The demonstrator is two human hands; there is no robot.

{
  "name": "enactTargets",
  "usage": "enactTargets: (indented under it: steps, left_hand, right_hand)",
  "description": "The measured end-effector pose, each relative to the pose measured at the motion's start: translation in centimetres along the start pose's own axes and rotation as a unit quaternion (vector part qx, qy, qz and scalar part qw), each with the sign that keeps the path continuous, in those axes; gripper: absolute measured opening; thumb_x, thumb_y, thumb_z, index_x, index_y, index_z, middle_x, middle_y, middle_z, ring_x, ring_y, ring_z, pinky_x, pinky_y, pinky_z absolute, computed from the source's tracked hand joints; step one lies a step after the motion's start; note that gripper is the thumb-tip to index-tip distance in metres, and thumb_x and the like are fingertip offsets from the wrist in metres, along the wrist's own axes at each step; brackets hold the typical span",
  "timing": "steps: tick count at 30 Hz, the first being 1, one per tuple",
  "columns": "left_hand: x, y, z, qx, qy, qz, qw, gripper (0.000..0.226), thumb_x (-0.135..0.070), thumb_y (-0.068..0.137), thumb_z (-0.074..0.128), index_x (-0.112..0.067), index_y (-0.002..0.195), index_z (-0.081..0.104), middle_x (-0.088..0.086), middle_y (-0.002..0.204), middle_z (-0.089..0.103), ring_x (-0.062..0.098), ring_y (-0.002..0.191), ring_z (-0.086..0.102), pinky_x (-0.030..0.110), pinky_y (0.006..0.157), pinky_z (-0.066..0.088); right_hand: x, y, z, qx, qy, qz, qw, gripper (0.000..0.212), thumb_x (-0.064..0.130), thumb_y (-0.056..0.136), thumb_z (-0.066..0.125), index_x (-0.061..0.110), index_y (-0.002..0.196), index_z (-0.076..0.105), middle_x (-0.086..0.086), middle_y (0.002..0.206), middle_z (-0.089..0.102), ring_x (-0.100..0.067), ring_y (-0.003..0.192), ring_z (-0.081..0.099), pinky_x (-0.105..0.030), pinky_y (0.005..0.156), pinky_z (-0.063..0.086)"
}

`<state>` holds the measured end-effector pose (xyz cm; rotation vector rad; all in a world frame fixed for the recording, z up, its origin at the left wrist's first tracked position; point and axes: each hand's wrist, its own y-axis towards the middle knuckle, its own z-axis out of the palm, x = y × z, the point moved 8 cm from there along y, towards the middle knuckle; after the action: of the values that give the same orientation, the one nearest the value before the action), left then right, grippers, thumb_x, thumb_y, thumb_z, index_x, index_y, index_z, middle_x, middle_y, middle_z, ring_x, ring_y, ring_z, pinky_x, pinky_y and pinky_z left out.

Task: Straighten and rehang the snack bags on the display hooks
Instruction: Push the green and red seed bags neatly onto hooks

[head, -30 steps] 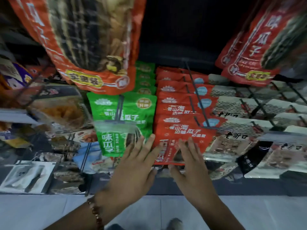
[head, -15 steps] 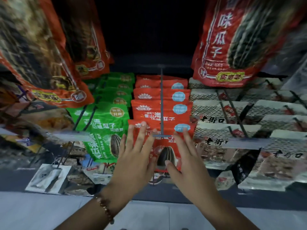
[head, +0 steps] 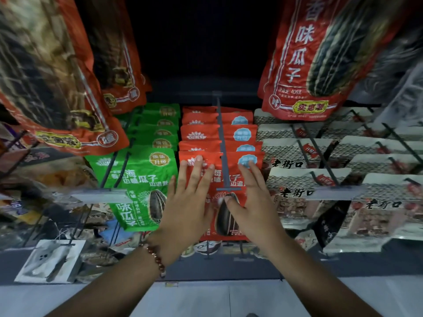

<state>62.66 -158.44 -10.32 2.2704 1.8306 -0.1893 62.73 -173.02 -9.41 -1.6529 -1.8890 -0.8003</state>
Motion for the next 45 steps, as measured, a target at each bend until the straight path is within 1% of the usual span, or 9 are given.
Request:
enactTargets:
  steps: [4,8,12,16,22,28,33,40,45]
  left_hand:
    - [1.3,-2.2,1.3,-0.06,-0.154,-0.046,0.985,0.088,-0.039,0.093,0.055,-0.038,0.153,-0.009,-0.003,0.162,-0.003,0.019,0.149,0.007,0.04,0.118,0.019]
    - [3.6,-4.1,5.1,-0.019,-0.443,-0.155,0.883,0.081,-0.019,0.092,0.066,-0.043,0.148,0.014,-0.019,0.134,0.052,-0.009,0.117,0.051,0.018,0.094,0.049]
    - [4.3,-5.1,8.3,0.014,-0.535,-0.196,0.822,0.079,-0.019,0.094,0.063,-0.052,0.141,0.01,-0.032,0.118,0.061,0.002,0.109,0.064,0.011,0.077,0.051]
    - [4.3,-4.8,9.2,-0.005,-0.495,-0.227,0.839,0.061,-0.022,0.096,0.06,-0.036,0.14,0.021,-0.021,0.117,0.062,-0.004,0.098,0.065,0.007,0.074,0.048]
    - [4.6,-3.6,9.1,-0.073,-0.509,-0.256,0.819,0.029,-0.026,0.096,0.059,-0.025,0.12,0.042,-0.009,0.112,0.065,0.006,0.098,0.066,0.027,0.082,0.053]
    - [5.0,-2.6,10.2,-0.024,-0.496,-0.273,0.824,0.026,-0.027,0.097,0.058,-0.021,0.114,0.04,-0.011,0.107,0.063,0.0,0.09,0.065,0.016,0.068,0.049]
    - [5.4,-2.1,9.8,0.027,-0.472,-0.274,0.838,0.03,-0.034,0.096,0.058,-0.022,0.116,0.039,-0.009,0.11,0.063,0.001,0.087,0.065,0.017,0.065,0.052]
    - [6.0,-3.7,7.6,0.12,-0.342,-0.218,0.906,0.029,-0.049,0.099,0.044,-0.029,0.12,0.044,-0.017,0.093,0.064,-0.004,0.07,0.065,0.005,0.048,0.042]
    - [8.8,-5.3,6.0,0.107,-0.199,-0.203,0.953,0.039,-0.051,0.098,0.042,-0.024,0.123,0.056,-0.004,0.104,0.07,0.005,0.071,0.062,0.021,0.056,0.042]
  right_hand:
    - [-2.2,-1.4,0.2,-0.04,0.065,0.052,0.996,0.076,0.023,0.09,0.065,0.031,0.151,0.02,0.016,0.145,0.026,0.025,0.113,0.03,0.004,0.086,0.029]
    - [-6.3,-3.1,3.8,-0.022,0.213,0.179,0.96,0.08,0.032,0.08,0.068,0.038,0.146,0.024,0.009,0.141,0.043,-0.002,0.123,0.049,-0.039,0.1,0.049]
    - [-9.0,-4.5,6.2,0.001,0.327,0.346,0.879,0.049,0.025,0.087,0.07,0.027,0.127,0.042,0.004,0.121,0.058,-0.01,0.102,0.059,-0.033,0.082,0.048]
    - [-11.2,-5.2,8.7,0.075,0.353,0.49,0.793,0.045,0.058,0.085,0.063,0.029,0.115,0.048,-0.001,0.118,0.057,-0.022,0.098,0.053,-0.041,0.084,0.041]
    - [-10.3,-3.8,10.4,0.038,0.419,0.481,0.769,0.085,0.079,0.056,0.07,0.032,0.125,0.053,-0.002,0.118,0.066,-0.026,0.106,0.063,-0.048,0.091,0.05]
    - [-9.3,-2.8,10.7,-0.011,0.439,0.469,0.766,0.092,0.083,0.056,0.067,0.029,0.129,0.051,-0.004,0.12,0.065,-0.028,0.106,0.063,-0.05,0.092,0.051]
    - [-10.4,-2.3,11.6,-0.032,0.476,0.47,0.743,0.12,0.086,0.022,0.075,0.025,0.124,0.059,-0.006,0.111,0.071,-0.029,0.1,0.068,-0.052,0.093,0.053]
    - [-9.5,-4.4,9.9,0.008,0.451,0.489,0.746,0.036,0.05,0.081,0.072,0.021,0.099,0.062,-0.006,0.102,0.069,-0.023,0.094,0.065,-0.038,0.083,0.051]
    - [-9.4,-6.4,8.7,0.043,0.388,0.483,0.784,0.041,0.042,0.087,0.068,0.019,0.119,0.06,-0.004,0.114,0.065,-0.022,0.104,0.058,-0.044,0.098,0.046]
